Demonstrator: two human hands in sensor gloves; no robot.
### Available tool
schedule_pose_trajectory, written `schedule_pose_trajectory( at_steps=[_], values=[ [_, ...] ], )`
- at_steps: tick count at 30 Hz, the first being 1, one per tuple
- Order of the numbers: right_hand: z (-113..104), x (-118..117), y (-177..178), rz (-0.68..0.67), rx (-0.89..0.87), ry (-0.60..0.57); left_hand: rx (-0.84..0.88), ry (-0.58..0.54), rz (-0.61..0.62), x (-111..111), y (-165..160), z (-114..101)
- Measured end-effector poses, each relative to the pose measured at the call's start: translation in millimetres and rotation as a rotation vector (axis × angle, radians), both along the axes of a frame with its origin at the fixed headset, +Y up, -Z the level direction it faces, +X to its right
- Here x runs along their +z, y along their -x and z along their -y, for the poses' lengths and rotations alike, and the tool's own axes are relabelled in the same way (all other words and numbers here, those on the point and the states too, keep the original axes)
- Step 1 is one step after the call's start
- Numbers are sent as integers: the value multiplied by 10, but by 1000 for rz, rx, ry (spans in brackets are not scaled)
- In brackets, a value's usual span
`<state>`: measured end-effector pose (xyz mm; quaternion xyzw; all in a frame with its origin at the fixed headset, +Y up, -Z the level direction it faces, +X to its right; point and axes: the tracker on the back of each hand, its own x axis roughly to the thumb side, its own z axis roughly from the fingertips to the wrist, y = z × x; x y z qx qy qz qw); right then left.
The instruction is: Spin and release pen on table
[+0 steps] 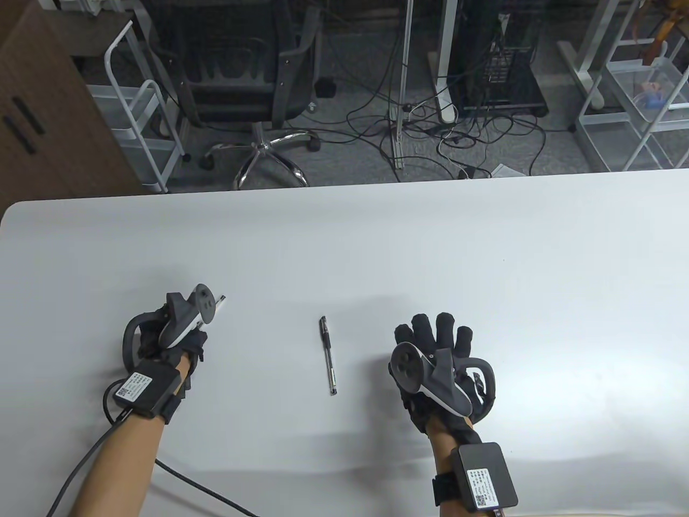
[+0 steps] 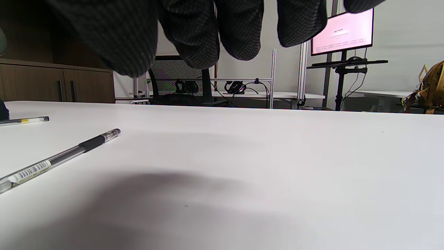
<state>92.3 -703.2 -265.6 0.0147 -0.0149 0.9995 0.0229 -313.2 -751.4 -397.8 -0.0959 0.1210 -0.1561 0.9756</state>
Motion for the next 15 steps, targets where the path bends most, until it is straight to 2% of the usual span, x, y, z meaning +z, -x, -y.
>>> schedule_pose_trajectory(
  at_steps=[7, 10, 12, 15],
  values=[
    [2, -4, 8, -2, 1, 3, -30, -49, 57, -7, -112, 13],
    [2, -4, 8, -3, 0, 1, 18, -44, 51, 11, -76, -12],
    [4, -6, 8, -4, -3, 1, 63, -21, 51, 47, -53, -67],
    [9, -12, 11, -6, -1, 7, 114, -47, 82, 151, -44, -230]
  ],
)
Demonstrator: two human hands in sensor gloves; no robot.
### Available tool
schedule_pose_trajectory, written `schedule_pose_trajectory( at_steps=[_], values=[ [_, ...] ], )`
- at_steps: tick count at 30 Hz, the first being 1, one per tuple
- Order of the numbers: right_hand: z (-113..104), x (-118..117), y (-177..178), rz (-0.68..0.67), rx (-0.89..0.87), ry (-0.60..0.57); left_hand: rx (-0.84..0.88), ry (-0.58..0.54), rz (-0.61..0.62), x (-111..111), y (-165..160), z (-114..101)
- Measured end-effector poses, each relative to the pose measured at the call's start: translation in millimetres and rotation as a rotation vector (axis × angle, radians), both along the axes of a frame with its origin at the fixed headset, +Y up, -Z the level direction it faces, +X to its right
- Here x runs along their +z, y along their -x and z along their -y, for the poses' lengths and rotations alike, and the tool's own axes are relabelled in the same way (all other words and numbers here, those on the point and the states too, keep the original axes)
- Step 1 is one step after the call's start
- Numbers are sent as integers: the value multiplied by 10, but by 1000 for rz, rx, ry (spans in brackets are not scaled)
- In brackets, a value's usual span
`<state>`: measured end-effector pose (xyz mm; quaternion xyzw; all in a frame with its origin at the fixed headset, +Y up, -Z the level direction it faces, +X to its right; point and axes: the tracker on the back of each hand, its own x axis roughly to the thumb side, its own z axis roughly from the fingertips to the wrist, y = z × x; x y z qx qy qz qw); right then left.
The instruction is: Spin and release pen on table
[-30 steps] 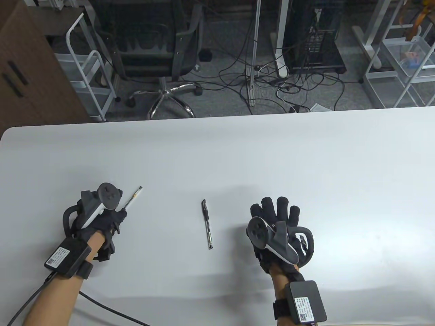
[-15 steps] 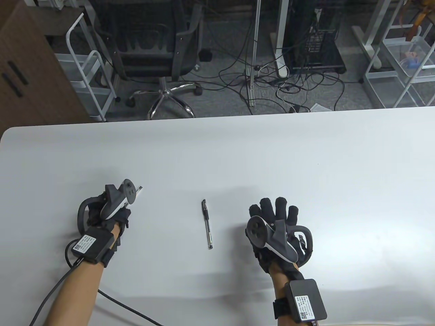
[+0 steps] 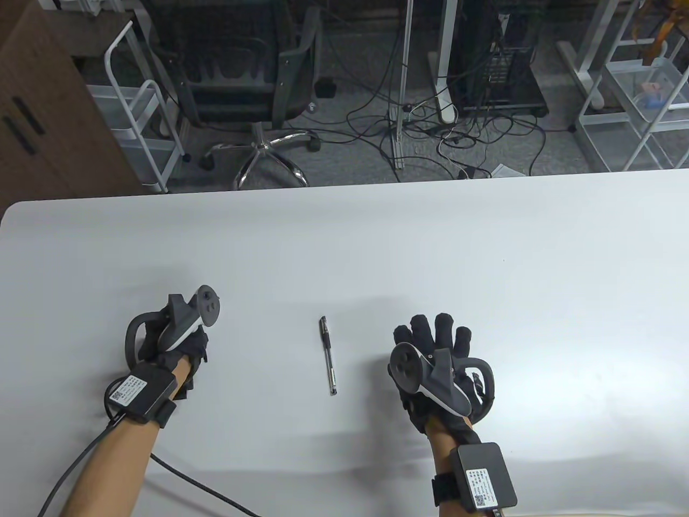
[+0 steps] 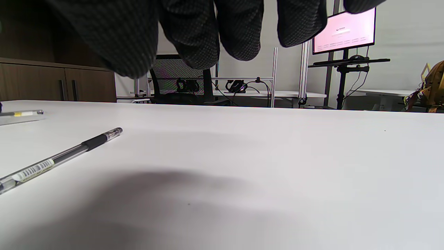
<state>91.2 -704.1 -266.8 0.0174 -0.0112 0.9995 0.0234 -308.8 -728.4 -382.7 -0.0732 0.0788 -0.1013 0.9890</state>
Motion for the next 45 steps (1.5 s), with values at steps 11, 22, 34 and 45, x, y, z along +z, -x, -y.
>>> schedule_pose_trajectory(
  at_steps=[11, 22, 34, 45],
  values=[
    [-15, 31, 42, -13, 10, 0, 32, -15, 94, 630, -118, -201],
    [-15, 33, 53, -19, 13, 6, -18, 75, 26, 809, -322, 199],
    [8, 25, 65, -28, 21, 20, 67, -99, 154, 775, -253, -2],
    [3, 29, 82, -37, 24, 12, 485, -233, 88, 990, 325, -619]
  ],
)
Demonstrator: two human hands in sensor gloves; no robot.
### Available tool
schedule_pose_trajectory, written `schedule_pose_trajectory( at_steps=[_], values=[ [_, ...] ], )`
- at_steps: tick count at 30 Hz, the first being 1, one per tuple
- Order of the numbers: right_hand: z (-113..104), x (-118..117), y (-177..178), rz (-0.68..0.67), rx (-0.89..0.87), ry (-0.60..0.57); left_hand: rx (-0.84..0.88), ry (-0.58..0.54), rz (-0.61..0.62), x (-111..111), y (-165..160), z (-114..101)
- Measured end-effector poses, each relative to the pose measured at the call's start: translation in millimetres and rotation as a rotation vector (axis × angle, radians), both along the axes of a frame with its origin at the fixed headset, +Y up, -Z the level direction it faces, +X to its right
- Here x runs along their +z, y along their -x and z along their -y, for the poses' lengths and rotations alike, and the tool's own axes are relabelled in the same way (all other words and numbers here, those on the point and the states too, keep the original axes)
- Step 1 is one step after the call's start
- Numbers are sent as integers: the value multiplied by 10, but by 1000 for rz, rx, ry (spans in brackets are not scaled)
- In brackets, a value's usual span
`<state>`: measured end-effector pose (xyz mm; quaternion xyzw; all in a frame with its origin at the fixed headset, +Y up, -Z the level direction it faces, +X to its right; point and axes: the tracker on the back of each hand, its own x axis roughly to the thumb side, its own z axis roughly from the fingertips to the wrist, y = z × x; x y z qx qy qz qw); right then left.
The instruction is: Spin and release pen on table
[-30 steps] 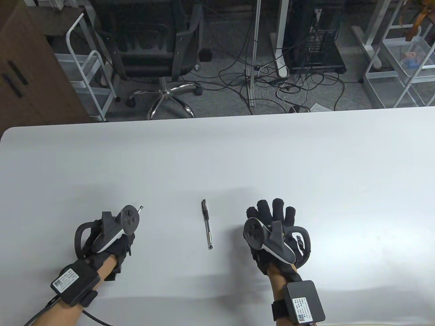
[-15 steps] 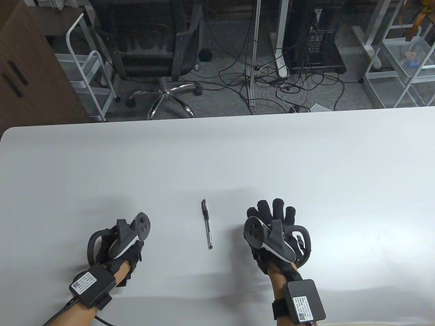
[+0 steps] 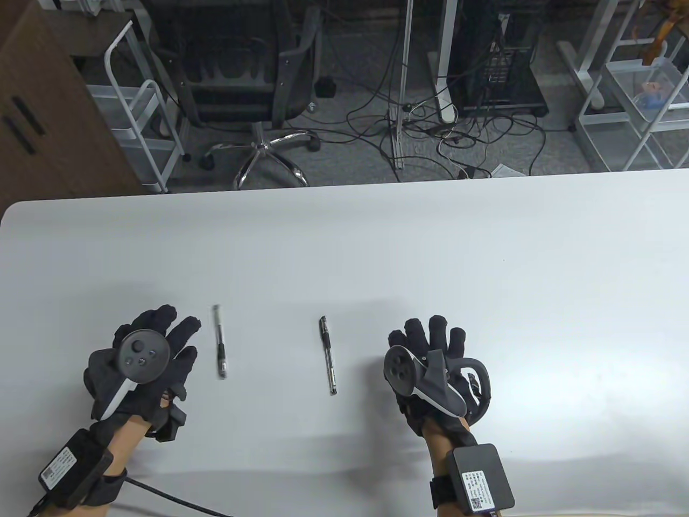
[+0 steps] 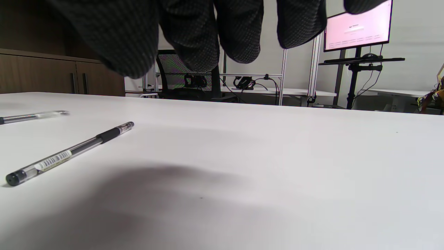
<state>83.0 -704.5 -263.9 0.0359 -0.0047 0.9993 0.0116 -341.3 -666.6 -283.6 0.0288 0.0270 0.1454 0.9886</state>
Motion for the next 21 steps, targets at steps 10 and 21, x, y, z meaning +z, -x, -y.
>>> schedule_pose_trajectory(
  at_steps=[10, 21],
  values=[
    [-30, -25, 74, 0, -5, -32, 38, 49, -1, 156, 250, 15],
    [-139, -228, 502, -58, 87, -7, 60, 82, 6, 110, 256, 63]
  ],
)
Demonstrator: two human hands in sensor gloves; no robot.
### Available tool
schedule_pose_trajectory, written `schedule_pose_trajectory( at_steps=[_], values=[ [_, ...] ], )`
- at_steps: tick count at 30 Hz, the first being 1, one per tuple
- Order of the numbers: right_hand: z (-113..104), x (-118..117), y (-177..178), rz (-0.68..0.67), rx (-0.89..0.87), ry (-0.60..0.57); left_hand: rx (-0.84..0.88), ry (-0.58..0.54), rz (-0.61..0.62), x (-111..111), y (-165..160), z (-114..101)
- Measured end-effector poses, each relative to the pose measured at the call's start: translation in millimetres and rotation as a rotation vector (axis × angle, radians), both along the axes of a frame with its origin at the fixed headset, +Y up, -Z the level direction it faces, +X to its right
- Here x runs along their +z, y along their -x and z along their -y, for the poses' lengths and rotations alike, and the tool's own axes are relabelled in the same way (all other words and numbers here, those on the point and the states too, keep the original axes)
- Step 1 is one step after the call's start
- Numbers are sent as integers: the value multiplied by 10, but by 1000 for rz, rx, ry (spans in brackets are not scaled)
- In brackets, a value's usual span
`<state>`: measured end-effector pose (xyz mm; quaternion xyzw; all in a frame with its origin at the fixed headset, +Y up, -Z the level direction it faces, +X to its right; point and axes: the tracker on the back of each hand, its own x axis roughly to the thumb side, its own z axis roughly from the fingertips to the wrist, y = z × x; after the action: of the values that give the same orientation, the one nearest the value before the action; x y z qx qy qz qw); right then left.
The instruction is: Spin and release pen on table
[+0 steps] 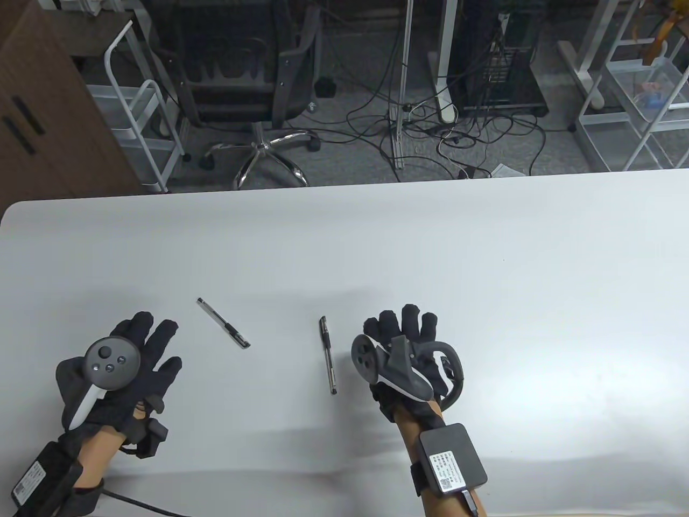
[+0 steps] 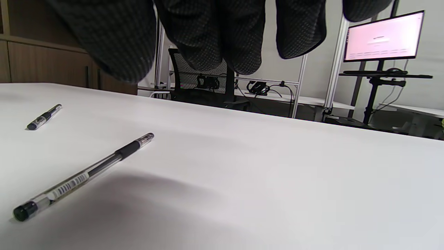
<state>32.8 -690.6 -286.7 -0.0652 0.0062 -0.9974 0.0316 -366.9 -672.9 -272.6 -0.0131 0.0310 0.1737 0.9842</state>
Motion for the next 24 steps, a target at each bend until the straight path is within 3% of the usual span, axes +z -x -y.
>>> schedule_pose_trajectory(
  at_steps=[5, 13, 24],
  values=[
    [71, -192, 337, -4, 44, 58, -14, 21, 17, 8, -34, 28],
    [363, -451, 788, 23, 131, 183, -38, 34, 56, 19, -112, 46],
    [639, -599, 932, 134, 179, 212, -47, 47, 74, 10, -138, 63]
  ],
)
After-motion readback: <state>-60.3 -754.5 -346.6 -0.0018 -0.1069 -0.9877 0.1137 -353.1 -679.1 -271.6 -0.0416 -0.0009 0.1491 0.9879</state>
